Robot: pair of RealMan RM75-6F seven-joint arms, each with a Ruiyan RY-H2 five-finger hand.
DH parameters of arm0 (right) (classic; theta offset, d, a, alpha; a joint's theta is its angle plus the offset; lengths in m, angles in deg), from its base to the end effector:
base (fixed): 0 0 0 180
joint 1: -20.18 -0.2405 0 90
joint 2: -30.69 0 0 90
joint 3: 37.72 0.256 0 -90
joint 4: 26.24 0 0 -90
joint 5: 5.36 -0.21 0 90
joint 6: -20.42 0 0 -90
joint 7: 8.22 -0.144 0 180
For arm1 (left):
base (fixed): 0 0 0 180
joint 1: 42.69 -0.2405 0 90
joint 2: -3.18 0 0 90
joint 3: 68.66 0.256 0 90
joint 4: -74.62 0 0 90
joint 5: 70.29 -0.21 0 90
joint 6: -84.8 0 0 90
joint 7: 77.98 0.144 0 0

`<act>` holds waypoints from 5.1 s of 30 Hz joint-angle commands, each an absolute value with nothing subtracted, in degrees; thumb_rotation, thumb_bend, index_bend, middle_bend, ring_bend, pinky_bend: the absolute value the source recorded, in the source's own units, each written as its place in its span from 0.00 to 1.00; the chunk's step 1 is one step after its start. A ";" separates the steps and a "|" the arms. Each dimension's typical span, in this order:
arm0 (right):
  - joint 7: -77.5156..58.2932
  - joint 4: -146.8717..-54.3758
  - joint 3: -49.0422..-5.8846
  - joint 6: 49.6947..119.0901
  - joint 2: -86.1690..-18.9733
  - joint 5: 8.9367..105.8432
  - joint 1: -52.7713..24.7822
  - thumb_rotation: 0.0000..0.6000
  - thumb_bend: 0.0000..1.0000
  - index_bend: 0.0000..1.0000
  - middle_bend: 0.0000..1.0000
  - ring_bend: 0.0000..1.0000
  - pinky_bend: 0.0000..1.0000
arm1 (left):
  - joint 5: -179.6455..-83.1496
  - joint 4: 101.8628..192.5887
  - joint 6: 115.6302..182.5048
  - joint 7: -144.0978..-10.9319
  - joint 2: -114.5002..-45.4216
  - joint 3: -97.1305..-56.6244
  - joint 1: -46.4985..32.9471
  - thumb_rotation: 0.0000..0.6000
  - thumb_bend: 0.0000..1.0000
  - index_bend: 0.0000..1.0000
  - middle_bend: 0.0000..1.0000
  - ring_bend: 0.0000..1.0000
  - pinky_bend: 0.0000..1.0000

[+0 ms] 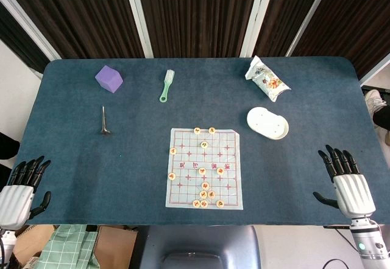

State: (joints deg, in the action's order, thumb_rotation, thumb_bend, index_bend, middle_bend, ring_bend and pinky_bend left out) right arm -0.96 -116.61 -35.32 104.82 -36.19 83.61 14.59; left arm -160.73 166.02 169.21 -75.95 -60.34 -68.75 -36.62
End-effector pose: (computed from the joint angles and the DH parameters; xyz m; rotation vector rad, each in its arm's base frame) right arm -0.3056 -0.1832 0.1411 1.4826 -0.7982 0.8465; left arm -0.3060 0.1770 0.1515 -1.5154 -0.8512 -0.8755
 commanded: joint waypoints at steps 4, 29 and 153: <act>-3.14 -115.42 -34.75 105.48 -36.99 84.46 14.03 1.00 0.24 0.00 0.00 0.00 0.00 | -160.01 166.20 168.59 -76.25 -60.37 -68.79 -36.44 1.00 0.46 0.00 0.00 0.00 0.03; 4.66 -107.52 -28.19 75.10 -55.46 88.42 -16.06 1.00 0.28 0.31 0.00 0.00 0.00 | -158.77 166.87 169.64 -79.03 -58.64 -69.18 -37.06 1.00 0.46 0.00 0.00 0.00 0.03; -3.38 -117.29 -48.20 115.18 -34.61 82.29 14.05 1.00 0.39 0.00 0.00 0.00 0.00 | -161.80 165.34 169.88 -77.84 -60.06 -68.51 -36.76 1.00 0.46 0.00 0.00 0.00 0.03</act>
